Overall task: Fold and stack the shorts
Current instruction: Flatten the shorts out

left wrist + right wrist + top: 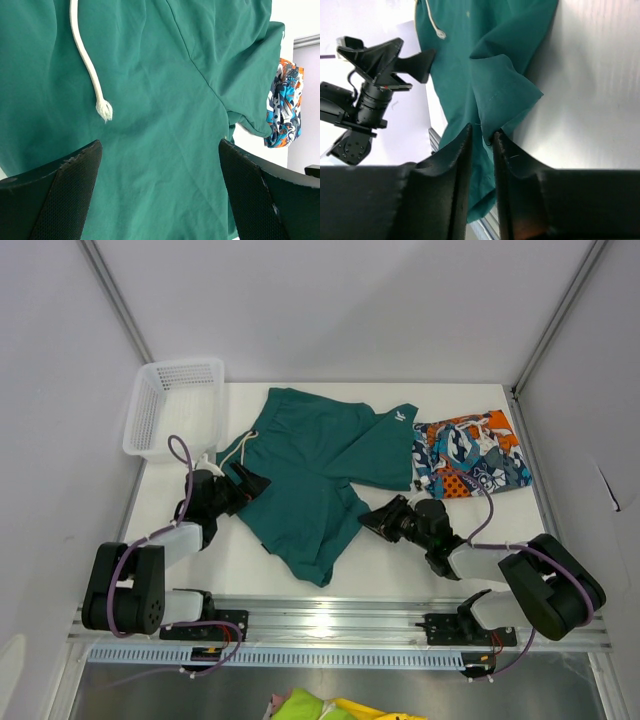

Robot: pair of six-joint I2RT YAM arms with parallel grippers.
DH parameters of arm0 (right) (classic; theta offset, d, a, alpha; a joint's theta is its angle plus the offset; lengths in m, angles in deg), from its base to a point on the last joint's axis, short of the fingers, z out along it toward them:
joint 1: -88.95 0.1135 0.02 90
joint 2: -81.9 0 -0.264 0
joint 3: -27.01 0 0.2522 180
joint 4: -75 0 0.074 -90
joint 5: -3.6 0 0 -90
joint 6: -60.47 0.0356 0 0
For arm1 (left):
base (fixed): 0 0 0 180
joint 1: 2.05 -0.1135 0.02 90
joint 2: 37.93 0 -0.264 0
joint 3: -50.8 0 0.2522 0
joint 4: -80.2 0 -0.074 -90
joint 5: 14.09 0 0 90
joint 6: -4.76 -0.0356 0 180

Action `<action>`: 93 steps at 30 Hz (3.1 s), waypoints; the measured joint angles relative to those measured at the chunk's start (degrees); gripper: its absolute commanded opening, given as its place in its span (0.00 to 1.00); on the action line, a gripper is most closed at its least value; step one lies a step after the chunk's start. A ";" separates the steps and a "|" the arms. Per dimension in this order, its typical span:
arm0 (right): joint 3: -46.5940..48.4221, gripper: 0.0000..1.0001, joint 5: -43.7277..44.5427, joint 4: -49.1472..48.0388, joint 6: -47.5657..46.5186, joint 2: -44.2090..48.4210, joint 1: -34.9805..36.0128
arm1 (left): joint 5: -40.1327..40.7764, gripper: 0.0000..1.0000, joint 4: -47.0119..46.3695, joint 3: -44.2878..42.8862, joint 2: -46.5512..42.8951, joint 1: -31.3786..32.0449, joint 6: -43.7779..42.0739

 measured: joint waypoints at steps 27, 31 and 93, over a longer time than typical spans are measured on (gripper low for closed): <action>8.26 0.00 16.59 25.92 -3.28 16.74 1.53 | -1.09 0.99 -0.94 0.13 0.52 -0.96 0.83; 14.34 0.09 22.95 40.54 -5.22 21.24 1.55 | -1.11 0.99 -1.09 0.15 0.61 -1.01 0.87; 35.63 0.00 17.46 54.69 -42.47 -17.16 38.51 | 1.57 0.99 30.67 -6.64 -20.70 -13.29 -4.57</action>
